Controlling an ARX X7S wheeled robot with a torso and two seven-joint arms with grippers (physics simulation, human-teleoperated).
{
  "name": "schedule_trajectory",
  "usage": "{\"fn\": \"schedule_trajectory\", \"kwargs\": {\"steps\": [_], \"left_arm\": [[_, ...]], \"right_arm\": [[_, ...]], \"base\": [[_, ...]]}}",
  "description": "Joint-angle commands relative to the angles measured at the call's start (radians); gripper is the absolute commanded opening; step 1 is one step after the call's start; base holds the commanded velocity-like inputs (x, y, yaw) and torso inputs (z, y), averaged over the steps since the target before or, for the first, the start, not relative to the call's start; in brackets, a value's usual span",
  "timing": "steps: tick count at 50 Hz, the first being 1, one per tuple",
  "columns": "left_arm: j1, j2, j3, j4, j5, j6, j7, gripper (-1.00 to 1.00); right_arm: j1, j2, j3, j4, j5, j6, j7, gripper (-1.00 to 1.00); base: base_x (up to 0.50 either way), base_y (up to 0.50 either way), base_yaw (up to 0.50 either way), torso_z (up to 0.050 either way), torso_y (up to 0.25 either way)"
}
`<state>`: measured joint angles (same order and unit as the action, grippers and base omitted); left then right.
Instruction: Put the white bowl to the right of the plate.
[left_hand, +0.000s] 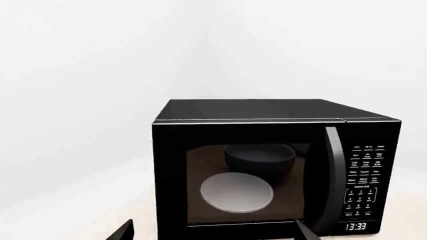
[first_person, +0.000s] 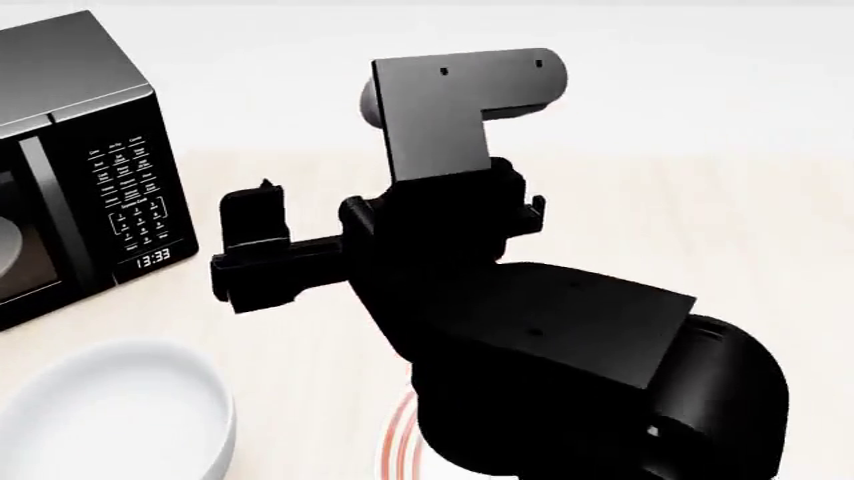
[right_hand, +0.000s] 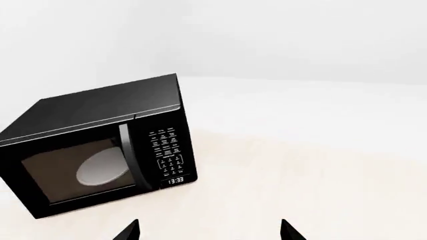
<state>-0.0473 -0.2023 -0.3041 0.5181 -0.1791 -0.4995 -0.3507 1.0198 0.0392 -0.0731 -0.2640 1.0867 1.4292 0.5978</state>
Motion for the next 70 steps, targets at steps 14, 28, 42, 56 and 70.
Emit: {"fn": "schedule_trajectory", "kwargs": {"steps": [14,28,42,56,70], "left_arm": [[0.019,-0.018,-0.144,-0.053,-0.006,0.030,-0.072,1.00],[0.036,-0.021,-0.197,-0.038,-0.033,0.034,-0.082,1.00],[0.038,-0.024,-0.209,-0.038,-0.045,0.033,-0.089,1.00],[0.037,-0.028,-0.198,-0.043,-0.050,0.035,-0.089,1.00],[0.038,-0.031,-0.185,-0.043,-0.050,0.038,-0.092,1.00]], "right_arm": [[0.223,-0.032,-0.383,0.456,0.180,-0.225,0.139,1.00],[0.409,-0.038,-0.786,0.864,0.474,-0.522,0.104,1.00],[0.595,-0.039,-1.484,1.040,1.107,-0.835,0.014,1.00],[0.573,-0.039,-1.535,1.075,1.217,-0.745,-0.007,1.00],[0.529,-0.039,-1.535,1.078,1.216,-0.699,-0.063,1.00]], "base": [[0.00,0.00,0.00,0.000,0.000],[0.00,0.00,0.00,0.000,0.000],[0.00,0.00,0.00,0.000,0.000],[0.00,0.00,0.00,0.000,0.000],[0.00,0.00,0.00,0.000,0.000]]}}
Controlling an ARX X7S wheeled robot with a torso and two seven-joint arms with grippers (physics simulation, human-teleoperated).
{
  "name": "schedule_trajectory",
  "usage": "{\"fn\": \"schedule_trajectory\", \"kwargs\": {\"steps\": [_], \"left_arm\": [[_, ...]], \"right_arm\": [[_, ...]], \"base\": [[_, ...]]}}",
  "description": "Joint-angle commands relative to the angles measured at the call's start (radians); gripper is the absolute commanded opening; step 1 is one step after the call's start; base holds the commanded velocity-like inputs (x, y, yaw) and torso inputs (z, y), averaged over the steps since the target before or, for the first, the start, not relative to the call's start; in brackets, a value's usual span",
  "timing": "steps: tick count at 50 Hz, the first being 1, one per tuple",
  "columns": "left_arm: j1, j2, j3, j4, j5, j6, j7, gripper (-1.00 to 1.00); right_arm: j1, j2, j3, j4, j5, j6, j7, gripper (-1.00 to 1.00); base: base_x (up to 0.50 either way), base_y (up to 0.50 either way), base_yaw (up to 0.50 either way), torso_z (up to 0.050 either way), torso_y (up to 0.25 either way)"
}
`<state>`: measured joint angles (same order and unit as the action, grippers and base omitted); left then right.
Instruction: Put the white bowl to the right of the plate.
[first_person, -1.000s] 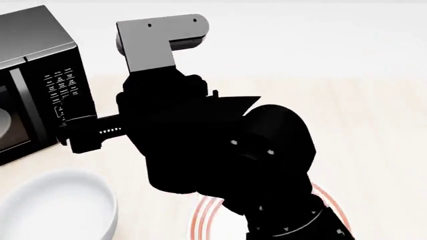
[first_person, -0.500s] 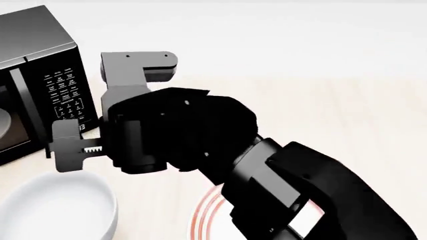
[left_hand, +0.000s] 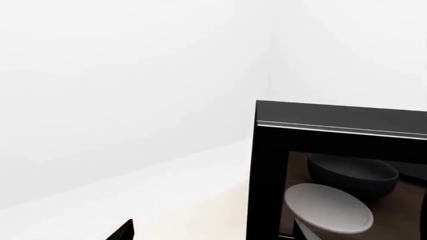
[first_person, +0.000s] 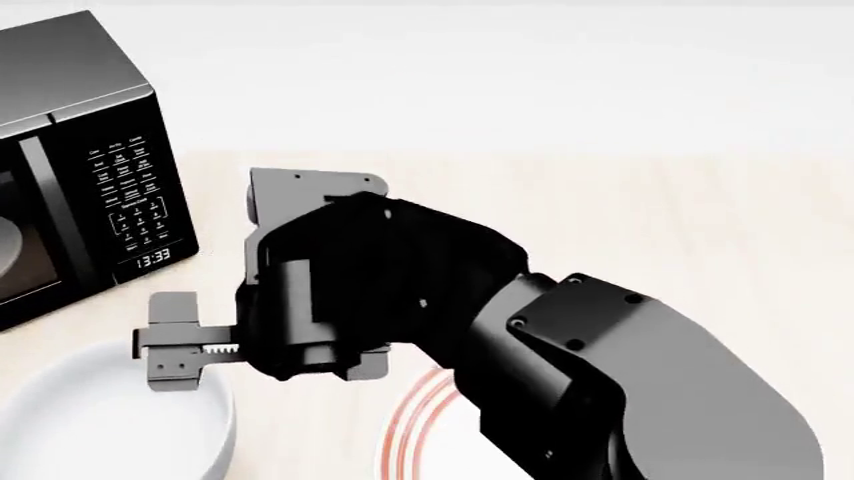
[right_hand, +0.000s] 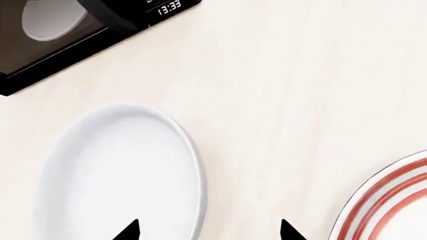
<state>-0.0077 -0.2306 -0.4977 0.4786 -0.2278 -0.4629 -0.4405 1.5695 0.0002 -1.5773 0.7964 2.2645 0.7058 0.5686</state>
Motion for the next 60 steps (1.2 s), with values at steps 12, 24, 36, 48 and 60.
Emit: {"fn": "schedule_trajectory", "kwargs": {"steps": [12,24,36,48,60], "left_arm": [[0.004,-0.005,0.013,0.003,-0.005,0.004,-0.004,1.00],[0.008,-0.007,0.015,0.003,-0.010,0.010,-0.005,1.00],[0.013,-0.009,0.013,0.006,-0.017,0.011,-0.008,1.00],[0.016,-0.012,0.015,0.011,-0.024,0.011,-0.009,1.00],[0.013,-0.016,0.025,0.009,-0.025,0.011,-0.011,1.00]], "right_arm": [[-0.061,0.000,-0.028,0.045,0.135,-0.032,-0.052,1.00],[-0.111,0.000,-0.031,0.072,0.196,-0.151,-0.028,1.00],[-0.147,0.000,-0.031,0.035,0.149,-0.174,0.016,1.00],[-0.168,0.000,-0.027,-0.011,0.097,-0.184,-0.024,1.00],[-0.173,0.000,-0.025,-0.035,0.071,-0.183,-0.070,1.00]], "base": [[0.00,0.00,0.00,0.000,0.000],[0.00,0.00,0.00,0.000,0.000],[0.00,0.00,0.00,0.000,0.000],[0.00,0.00,0.00,0.000,0.000],[0.00,0.00,0.00,0.000,0.000]]}}
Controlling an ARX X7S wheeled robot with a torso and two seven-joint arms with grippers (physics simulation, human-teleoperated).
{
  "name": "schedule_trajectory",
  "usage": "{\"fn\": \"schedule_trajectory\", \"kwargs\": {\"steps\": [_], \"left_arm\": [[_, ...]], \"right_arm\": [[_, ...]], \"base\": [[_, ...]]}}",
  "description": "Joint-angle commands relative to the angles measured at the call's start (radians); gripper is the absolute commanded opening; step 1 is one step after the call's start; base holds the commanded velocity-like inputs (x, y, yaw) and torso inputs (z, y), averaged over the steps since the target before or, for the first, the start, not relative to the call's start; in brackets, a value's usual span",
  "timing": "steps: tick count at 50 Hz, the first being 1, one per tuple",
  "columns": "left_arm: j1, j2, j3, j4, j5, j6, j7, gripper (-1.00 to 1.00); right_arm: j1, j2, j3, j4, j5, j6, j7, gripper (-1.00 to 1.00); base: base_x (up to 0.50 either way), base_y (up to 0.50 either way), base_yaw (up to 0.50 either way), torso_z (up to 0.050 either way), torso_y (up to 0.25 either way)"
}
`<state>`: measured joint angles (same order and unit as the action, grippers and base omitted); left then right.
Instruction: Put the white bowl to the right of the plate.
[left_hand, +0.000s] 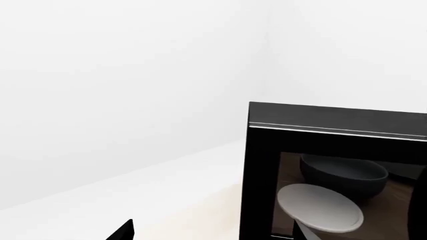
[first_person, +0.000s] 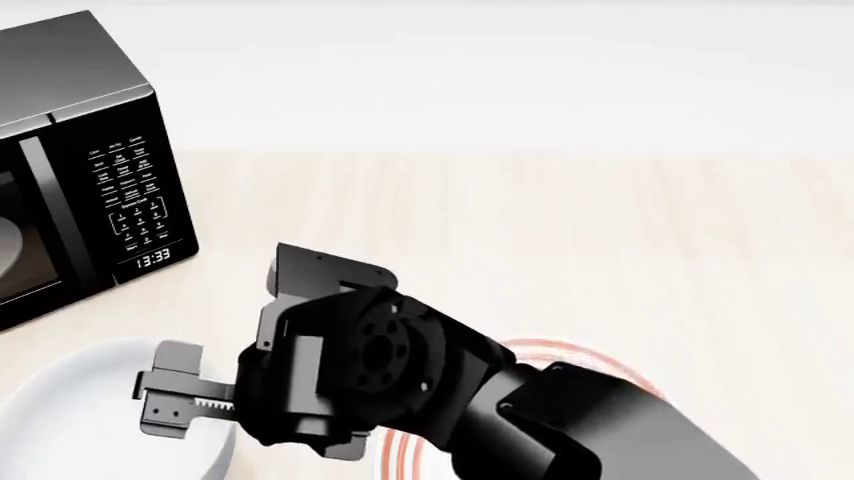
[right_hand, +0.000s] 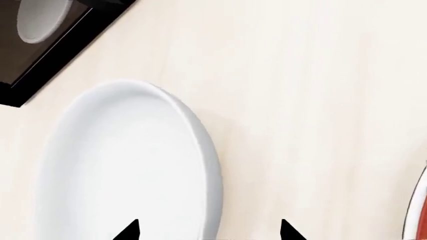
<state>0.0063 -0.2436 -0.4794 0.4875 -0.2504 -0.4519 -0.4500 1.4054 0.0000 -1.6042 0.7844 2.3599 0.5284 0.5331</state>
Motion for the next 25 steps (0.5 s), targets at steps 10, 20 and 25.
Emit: {"fn": "schedule_trajectory", "kwargs": {"steps": [10,20,25], "left_arm": [[0.006,-0.005,-0.002,0.006,-0.015,0.001,-0.001,1.00],[0.015,-0.005,-0.005,0.017,-0.022,0.005,-0.002,1.00],[0.019,-0.005,-0.009,0.018,-0.026,0.008,-0.002,1.00]], "right_arm": [[-0.034,0.000,0.001,-0.014,-0.036,-0.016,-0.065,1.00],[-0.059,0.000,0.000,0.019,-0.038,-0.008,-0.087,1.00],[-0.075,0.000,-0.001,0.036,-0.043,-0.023,-0.091,1.00]], "base": [[0.00,0.00,0.00,0.000,0.000],[0.00,0.00,0.00,0.000,0.000],[0.00,0.00,0.00,0.000,0.000]]}}
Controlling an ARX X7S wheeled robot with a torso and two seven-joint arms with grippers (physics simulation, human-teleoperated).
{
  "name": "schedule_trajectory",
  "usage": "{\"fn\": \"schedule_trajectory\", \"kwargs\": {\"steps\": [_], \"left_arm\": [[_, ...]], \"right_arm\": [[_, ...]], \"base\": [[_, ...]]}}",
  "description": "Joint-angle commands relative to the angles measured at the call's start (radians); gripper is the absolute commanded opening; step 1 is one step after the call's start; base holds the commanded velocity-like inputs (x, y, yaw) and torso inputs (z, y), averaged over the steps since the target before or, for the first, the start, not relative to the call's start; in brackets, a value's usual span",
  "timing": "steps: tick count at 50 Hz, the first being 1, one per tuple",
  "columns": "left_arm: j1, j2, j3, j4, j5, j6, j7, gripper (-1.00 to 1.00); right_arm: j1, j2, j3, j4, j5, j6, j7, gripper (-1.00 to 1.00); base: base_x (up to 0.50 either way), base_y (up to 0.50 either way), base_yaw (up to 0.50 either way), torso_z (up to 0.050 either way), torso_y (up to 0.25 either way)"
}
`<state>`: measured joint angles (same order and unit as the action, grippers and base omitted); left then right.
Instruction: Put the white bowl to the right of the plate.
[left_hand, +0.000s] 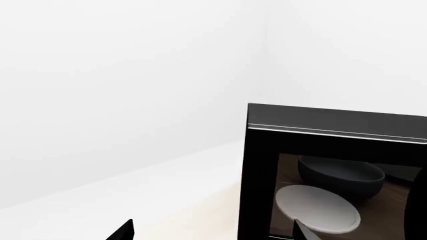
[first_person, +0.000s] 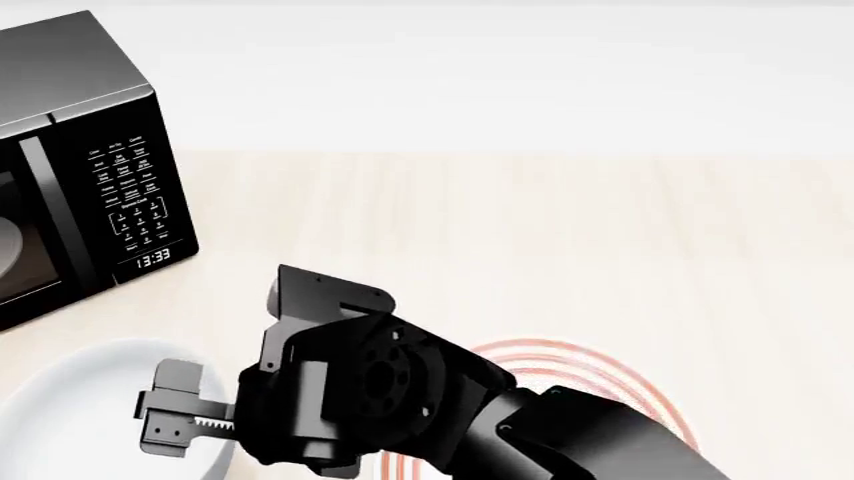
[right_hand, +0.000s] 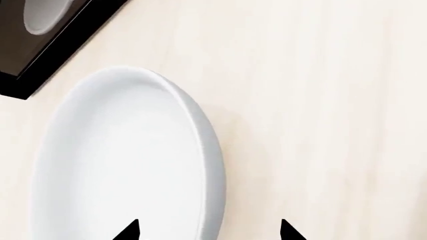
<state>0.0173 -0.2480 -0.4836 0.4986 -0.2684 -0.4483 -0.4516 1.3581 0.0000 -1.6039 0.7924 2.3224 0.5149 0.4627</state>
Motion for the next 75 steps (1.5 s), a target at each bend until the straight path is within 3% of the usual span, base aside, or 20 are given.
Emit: {"fn": "schedule_trajectory", "kwargs": {"steps": [1,22,75], "left_arm": [[0.009,0.000,-0.003,0.009,-0.007,0.005,-0.001,1.00],[0.019,-0.004,-0.008,0.022,-0.021,0.005,-0.005,1.00],[0.037,-0.015,-0.009,0.035,-0.045,0.017,-0.016,1.00]], "right_arm": [[-0.030,0.000,-0.002,0.033,-0.011,-0.011,-0.025,1.00],[-0.079,0.000,-0.002,0.045,-0.053,-0.053,-0.126,1.00],[-0.085,0.000,0.003,-0.016,-0.103,-0.099,-0.072,1.00]], "base": [[0.00,0.00,0.00,0.000,0.000],[0.00,0.00,0.00,0.000,0.000],[0.00,0.00,0.00,0.000,0.000]]}}
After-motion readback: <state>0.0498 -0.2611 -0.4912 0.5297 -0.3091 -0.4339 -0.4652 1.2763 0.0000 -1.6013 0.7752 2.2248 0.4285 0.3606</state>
